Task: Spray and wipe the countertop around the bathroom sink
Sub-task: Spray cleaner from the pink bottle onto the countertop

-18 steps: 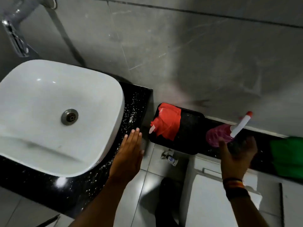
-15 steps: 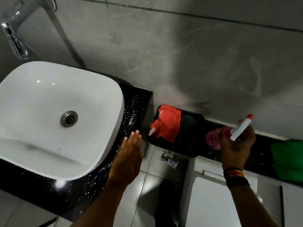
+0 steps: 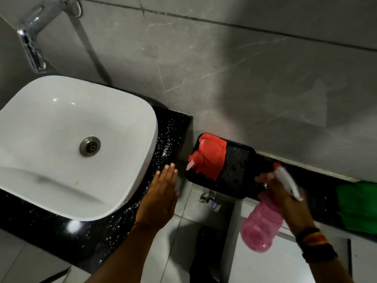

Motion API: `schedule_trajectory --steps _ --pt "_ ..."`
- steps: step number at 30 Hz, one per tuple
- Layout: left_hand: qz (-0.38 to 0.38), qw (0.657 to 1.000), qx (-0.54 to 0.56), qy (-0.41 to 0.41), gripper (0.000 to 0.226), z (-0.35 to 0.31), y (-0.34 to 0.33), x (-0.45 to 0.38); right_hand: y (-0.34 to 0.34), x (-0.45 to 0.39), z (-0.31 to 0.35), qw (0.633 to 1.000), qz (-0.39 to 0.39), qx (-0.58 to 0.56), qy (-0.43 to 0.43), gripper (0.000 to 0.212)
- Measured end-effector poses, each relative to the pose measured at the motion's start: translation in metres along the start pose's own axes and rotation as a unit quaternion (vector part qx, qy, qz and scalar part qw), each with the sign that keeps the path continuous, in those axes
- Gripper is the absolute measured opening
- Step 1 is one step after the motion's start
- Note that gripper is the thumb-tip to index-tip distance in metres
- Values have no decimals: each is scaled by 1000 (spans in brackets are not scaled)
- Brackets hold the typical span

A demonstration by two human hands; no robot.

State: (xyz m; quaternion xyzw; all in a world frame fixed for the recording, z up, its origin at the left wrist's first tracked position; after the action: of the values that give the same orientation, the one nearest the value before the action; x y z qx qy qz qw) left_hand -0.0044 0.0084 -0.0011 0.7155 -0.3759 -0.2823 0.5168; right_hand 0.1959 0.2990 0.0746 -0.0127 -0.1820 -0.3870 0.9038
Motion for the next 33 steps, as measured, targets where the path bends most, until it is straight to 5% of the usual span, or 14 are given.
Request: schedule_trajectory --steps 5,10,14,18,22,33 --pt "4 1000 0 -4 61 3 0 -1 -27 24 -20 996 9 60 -71 40" --pt "-2 1000 -23 -4 61 4 -4 0 -38 29 -25 996 9 5 -86 12" --pt "0 999 -35 -4 61 4 -5 0 -38 28 -30 995 -11 20 -98 40" --pt "4 999 -50 -2 62 6 -7 0 -44 36 -37 993 -9 -30 -110 14" --pt "7 998 -55 3 63 6 -8 0 -41 44 -52 992 4 -4 -127 49" --pt "12 999 -50 10 63 5 -7 0 -44 55 -52 996 -15 -25 -88 28"
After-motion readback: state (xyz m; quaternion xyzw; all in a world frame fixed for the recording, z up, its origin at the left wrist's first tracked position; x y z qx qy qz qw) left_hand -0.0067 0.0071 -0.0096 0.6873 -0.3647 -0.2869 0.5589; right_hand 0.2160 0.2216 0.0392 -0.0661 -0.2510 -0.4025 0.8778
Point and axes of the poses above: each hand's wrist, its own x-axis away from the middle knuckle, its own y-axis out of the back of the hand, z = x × y, the point moved 1 cm from there along -x, towards the middle knuckle, and after that the axes turned 2 degrees about z, right-handed, at the moved point
